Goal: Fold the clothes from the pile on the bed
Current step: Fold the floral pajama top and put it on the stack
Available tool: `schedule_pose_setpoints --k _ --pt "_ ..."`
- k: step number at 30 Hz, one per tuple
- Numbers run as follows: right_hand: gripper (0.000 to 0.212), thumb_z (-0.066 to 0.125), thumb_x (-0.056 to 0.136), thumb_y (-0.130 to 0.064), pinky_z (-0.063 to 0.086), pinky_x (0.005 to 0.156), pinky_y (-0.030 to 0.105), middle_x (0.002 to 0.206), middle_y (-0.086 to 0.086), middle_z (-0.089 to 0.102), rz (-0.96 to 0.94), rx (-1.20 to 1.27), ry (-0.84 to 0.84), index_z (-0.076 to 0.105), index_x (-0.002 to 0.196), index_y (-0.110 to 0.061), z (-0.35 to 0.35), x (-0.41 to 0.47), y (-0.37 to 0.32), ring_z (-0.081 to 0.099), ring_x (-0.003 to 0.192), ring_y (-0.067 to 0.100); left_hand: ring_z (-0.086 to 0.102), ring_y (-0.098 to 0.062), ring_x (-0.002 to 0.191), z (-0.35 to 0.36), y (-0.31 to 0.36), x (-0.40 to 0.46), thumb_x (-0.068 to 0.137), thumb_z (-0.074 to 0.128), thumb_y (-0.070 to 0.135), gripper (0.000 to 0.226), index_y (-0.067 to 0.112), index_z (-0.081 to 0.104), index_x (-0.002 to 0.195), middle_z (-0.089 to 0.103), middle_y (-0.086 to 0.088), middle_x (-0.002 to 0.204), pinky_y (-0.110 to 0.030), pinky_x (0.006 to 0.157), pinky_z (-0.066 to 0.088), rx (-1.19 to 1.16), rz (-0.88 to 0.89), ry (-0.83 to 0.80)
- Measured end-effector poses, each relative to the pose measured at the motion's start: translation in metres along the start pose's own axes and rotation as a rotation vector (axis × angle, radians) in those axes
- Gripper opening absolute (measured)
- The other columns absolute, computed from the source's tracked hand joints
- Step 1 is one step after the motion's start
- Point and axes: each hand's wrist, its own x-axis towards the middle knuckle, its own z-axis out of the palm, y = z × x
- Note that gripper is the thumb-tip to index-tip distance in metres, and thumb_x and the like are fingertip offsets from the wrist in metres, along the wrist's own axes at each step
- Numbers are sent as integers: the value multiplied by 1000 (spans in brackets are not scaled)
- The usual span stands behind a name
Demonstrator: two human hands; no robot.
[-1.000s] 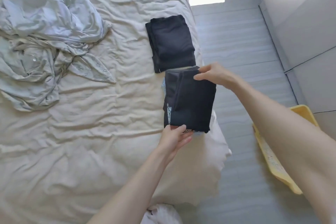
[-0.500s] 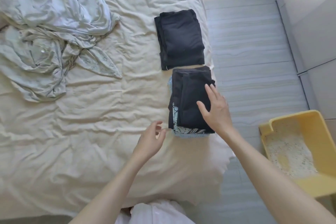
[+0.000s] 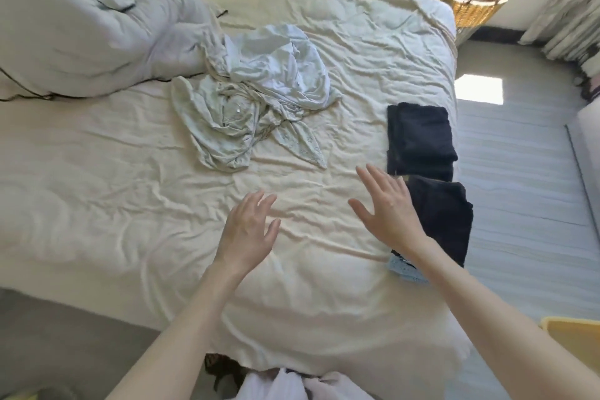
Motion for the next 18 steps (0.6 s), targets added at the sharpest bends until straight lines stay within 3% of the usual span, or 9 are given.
schedule_pose_setpoints --k 6,12,18 --pt "62 48 95 -42 10 117 44 156 3 24 -57 -24 -12 24 149 -24 29 23 -125 18 145 21 33 -29 137 -62 -116 -58 91 58 21 48 9 48 136 41 -15 144 -41 112 26 -7 -108 66" --pt "62 48 95 -40 12 117 43 157 2 23 -39 30 -54 23 149 -24 80 37 -246 19 145 20 19 -20 143 -112 -233 -106 94 51 29 51 15 39 142 30 -5 152 -32 116 15 26 -132 28" --pt "60 48 96 -39 17 116 45 155 2 26 -5 41 -46 25 149 -24 104 73 -294 22 143 20 12 -19 145 -139 -302 -86 96 47 30 51 17 35 144 24 -5 154 -29 115 10 10 -166 46"
